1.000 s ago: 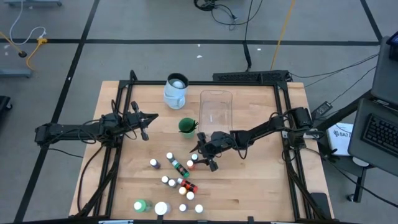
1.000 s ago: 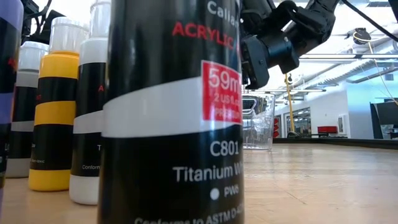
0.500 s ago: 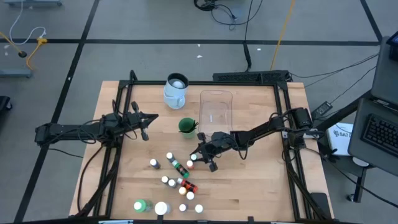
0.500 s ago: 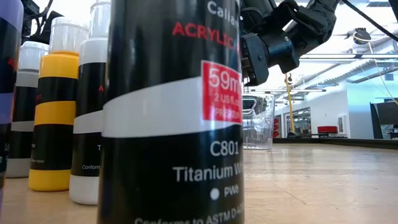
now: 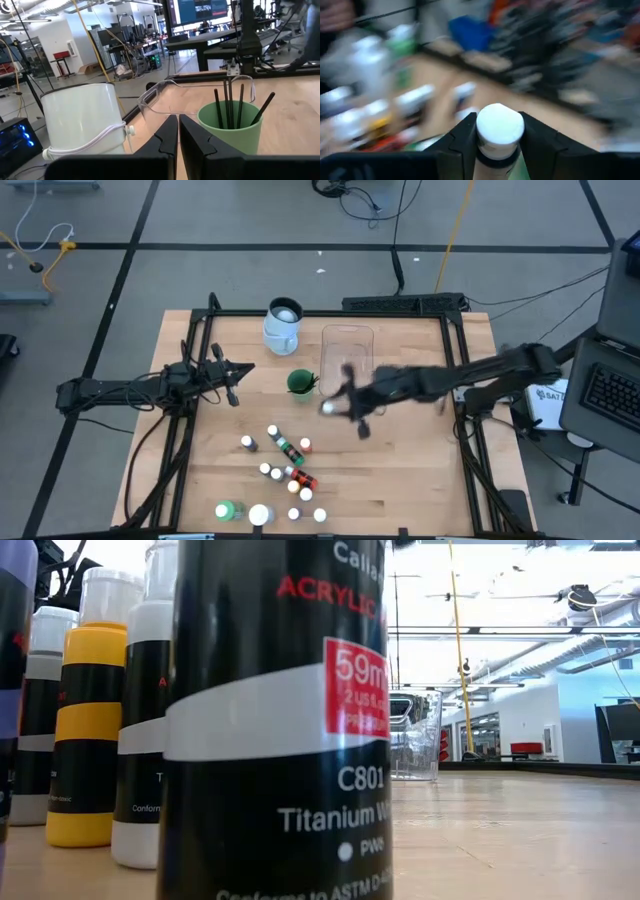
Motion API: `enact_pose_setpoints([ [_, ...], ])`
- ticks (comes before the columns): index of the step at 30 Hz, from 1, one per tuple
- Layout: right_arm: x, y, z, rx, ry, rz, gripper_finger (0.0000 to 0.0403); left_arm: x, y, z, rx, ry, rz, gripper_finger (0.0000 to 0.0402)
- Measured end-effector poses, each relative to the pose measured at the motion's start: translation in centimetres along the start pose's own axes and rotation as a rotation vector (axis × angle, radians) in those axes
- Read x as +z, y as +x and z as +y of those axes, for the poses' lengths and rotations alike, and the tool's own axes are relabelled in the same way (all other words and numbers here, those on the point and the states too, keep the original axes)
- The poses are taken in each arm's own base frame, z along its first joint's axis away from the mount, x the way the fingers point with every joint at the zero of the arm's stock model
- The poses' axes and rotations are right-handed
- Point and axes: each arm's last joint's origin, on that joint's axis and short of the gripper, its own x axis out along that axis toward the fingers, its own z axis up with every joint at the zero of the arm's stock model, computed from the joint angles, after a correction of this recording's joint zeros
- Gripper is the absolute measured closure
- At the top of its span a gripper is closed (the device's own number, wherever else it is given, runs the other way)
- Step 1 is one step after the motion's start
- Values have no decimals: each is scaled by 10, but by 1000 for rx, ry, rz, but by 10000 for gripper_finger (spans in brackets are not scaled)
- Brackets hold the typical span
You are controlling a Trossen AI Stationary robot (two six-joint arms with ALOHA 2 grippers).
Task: Pick & Place Paint Supplies
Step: Put the small black paint bottle into the transparent bin
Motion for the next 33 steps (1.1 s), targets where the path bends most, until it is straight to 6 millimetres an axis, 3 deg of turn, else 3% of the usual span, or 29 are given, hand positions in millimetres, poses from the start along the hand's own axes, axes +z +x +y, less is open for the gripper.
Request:
enact_pose_setpoints([
  [2,14,-23,-18,-157,-29,-41,287,0,0,0,-1,-2,1,380],
  [5,14,-41,-49,-312,-14,-35,290,0,0,0,-1,-19,3,380],
  [8,-9,-42,-75,-319,25,29,290,-1,0,0,-2,-30,7,380],
  [14,-65,-24,-117,-309,144,111,290,-2,0,0,-4,-27,20,380],
  [20,-109,6,-134,-272,153,147,290,-3,0,-1,-5,-24,29,380],
  [23,-124,11,-141,-312,155,190,290,-3,0,-1,-6,-24,30,380],
  [33,-130,8,-152,-447,162,221,290,-3,0,-1,-7,-23,34,380],
])
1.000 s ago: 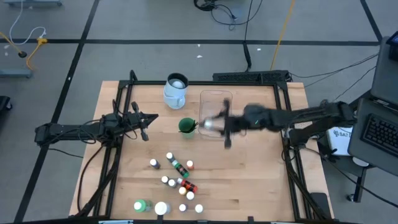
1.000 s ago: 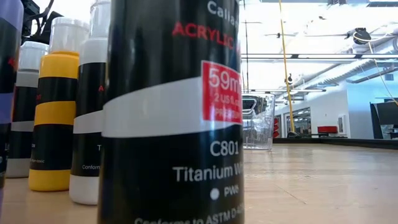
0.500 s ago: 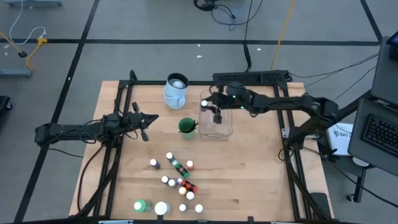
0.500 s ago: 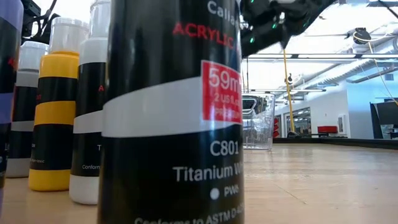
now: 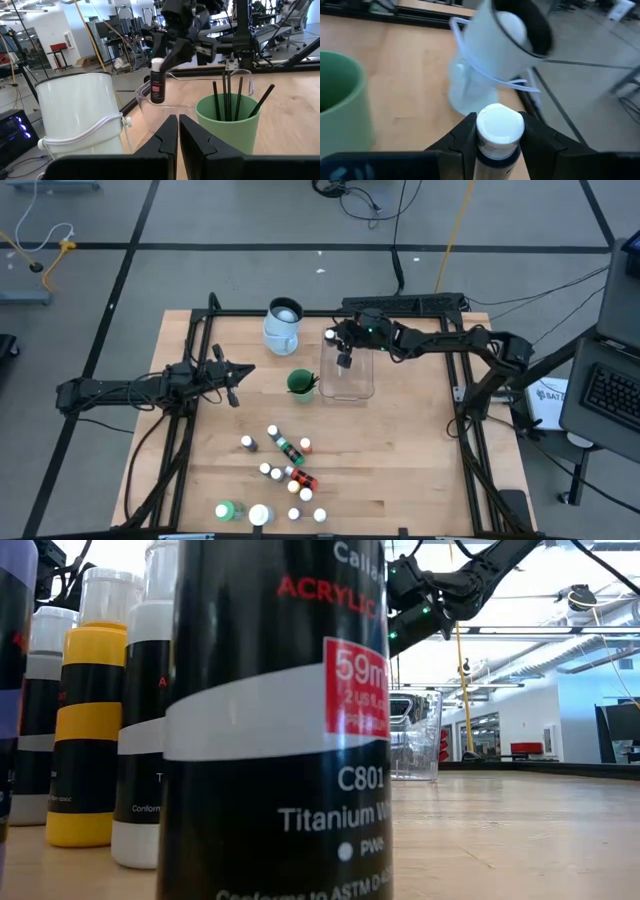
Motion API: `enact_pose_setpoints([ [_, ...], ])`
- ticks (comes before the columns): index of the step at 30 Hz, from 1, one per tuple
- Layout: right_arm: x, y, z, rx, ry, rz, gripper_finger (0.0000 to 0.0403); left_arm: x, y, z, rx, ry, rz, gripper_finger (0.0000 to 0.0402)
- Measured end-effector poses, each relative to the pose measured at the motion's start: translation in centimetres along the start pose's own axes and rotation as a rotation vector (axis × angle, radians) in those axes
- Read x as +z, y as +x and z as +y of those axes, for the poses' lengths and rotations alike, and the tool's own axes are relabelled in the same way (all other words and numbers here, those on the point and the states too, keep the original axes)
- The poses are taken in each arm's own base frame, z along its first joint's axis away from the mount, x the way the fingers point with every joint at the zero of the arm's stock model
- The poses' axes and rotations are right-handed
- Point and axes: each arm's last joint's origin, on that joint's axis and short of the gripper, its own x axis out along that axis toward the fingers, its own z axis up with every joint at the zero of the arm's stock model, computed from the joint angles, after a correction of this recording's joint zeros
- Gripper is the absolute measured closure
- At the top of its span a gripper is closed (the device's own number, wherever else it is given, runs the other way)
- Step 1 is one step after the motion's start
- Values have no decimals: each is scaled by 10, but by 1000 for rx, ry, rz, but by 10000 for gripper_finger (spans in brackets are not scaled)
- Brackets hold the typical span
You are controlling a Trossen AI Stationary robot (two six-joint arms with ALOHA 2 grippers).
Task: Pick & Place Paint Supplies
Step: Put the small black paint bottle into the transparent bin
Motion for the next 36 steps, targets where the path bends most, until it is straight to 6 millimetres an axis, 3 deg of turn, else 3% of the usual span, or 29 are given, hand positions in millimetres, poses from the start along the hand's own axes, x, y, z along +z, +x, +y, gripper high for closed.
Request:
enact_pose_setpoints([
  [5,-18,7,0,-60,33,65,290,0,0,0,0,0,0,380],
  [11,-35,9,-2,-99,107,-2,290,0,0,0,0,0,-1,380],
  [20,-44,8,-3,-103,156,13,290,0,0,0,1,4,-2,380],
  [31,-70,28,-5,-120,199,40,289,0,0,0,1,4,-2,380],
  [36,-69,28,-6,-123,192,39,263,0,0,0,1,4,-1,380],
])
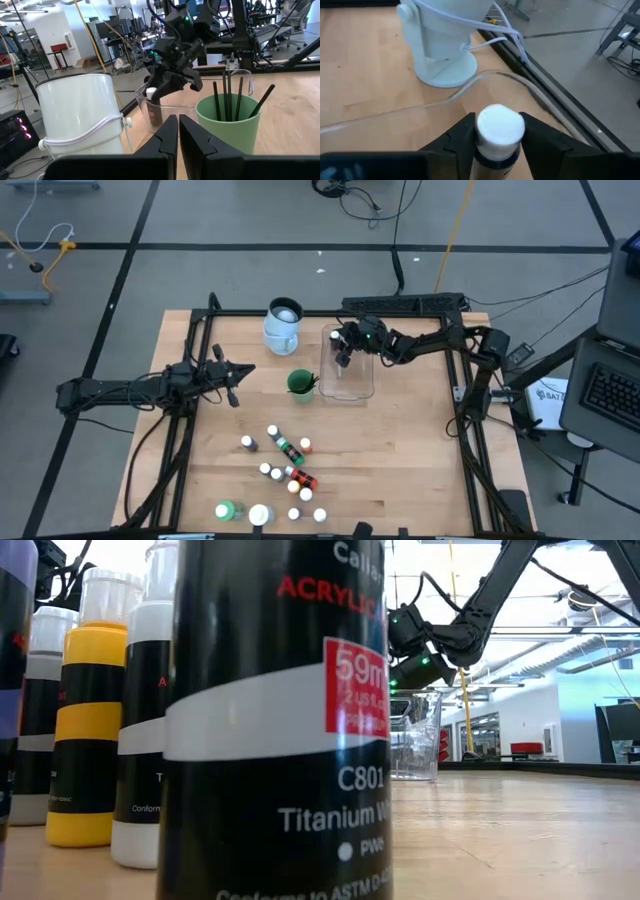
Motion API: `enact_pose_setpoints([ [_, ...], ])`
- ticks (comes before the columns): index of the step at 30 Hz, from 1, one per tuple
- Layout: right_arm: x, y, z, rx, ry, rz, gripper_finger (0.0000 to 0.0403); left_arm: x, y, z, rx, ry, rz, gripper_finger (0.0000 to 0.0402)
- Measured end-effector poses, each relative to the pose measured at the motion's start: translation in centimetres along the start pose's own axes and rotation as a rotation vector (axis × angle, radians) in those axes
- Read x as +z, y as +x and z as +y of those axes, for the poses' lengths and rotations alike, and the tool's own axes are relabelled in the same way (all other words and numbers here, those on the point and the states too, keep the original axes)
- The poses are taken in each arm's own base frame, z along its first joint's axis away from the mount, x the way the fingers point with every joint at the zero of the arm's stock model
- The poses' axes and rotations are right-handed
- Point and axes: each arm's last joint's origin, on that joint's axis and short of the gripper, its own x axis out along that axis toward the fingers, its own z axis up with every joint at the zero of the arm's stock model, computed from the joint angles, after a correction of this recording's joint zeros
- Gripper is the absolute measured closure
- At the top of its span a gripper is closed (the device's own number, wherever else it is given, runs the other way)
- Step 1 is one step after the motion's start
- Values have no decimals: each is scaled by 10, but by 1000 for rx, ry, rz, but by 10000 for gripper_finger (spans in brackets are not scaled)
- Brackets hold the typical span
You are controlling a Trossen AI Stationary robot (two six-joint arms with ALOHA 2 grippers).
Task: Pick & Place Paint Supplies
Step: Put the small black paint bottle into the transparent bin, then put the small orange paint bottle into the transparent bin
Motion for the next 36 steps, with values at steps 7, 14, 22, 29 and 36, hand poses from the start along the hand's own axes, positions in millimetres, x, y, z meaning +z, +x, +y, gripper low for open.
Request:
enact_pose_setpoints([
  [7,6,-1,0,-5,14,-52,204,0,0,0,0,0,0,380],
  [14,47,-41,4,17,-19,-86,182,0,0,0,-1,11,1,380],
  [22,90,-155,66,269,-135,-238,240,0,0,0,-1,19,5,380],
  [29,14,-193,111,404,-278,-319,348,0,0,0,-1,-4,0,380],
  [36,-66,-207,100,408,-215,-464,398,0,0,0,0,-4,-1,380],
])
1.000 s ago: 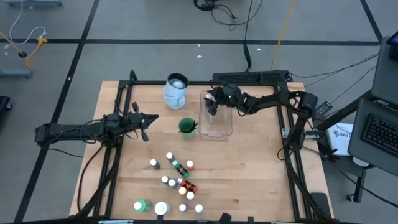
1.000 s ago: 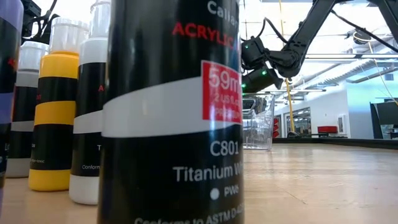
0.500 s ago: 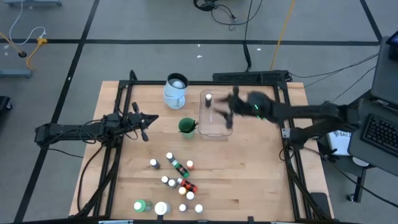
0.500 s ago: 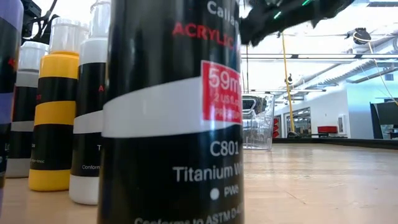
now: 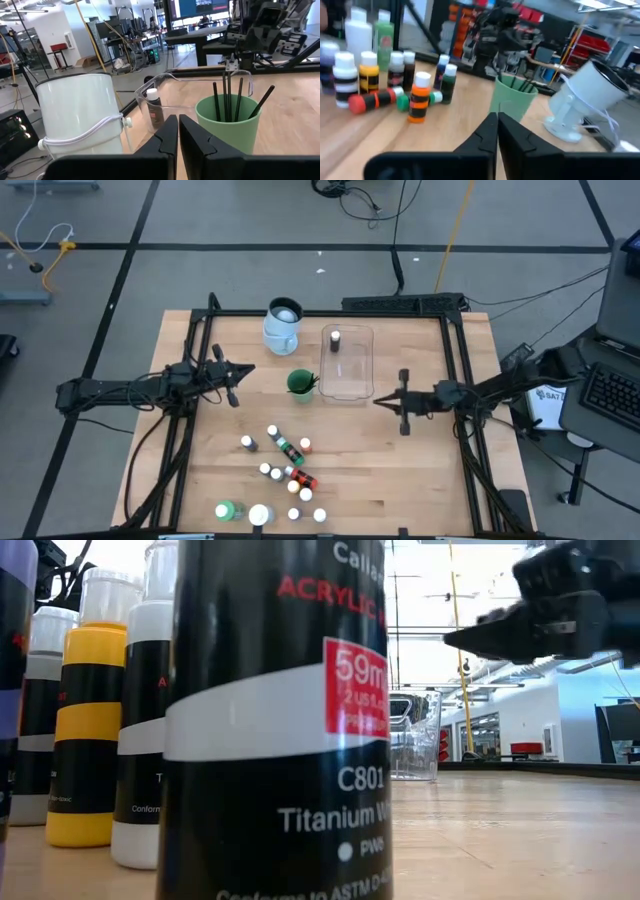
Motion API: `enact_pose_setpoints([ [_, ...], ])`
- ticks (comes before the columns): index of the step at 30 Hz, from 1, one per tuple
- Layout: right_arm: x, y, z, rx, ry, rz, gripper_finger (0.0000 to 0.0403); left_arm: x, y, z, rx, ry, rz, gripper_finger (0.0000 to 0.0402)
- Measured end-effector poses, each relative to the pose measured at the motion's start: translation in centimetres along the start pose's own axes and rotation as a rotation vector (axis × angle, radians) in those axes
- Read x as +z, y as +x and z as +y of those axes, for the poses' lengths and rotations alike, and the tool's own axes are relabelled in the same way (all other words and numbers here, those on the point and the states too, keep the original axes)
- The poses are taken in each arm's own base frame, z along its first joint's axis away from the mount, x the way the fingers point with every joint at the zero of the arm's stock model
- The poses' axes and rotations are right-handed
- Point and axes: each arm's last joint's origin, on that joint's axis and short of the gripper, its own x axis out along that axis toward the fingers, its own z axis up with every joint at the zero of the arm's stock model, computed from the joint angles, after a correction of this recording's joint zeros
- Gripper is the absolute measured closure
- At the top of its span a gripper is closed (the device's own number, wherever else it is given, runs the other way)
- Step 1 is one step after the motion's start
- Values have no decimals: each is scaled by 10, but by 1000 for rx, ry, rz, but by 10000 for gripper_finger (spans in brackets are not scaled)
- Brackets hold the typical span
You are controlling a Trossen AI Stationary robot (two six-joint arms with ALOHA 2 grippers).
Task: Pick & Place Paint Supplies
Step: Put the small orange paint bottle into the transparent bin
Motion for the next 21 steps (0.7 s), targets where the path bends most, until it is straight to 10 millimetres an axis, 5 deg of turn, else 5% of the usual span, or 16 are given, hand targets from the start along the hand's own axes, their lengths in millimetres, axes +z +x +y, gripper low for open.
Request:
enact_pose_setpoints([
  [21,-16,-7,-1,-84,31,81,388,3,0,1,8,52,-32,380],
])
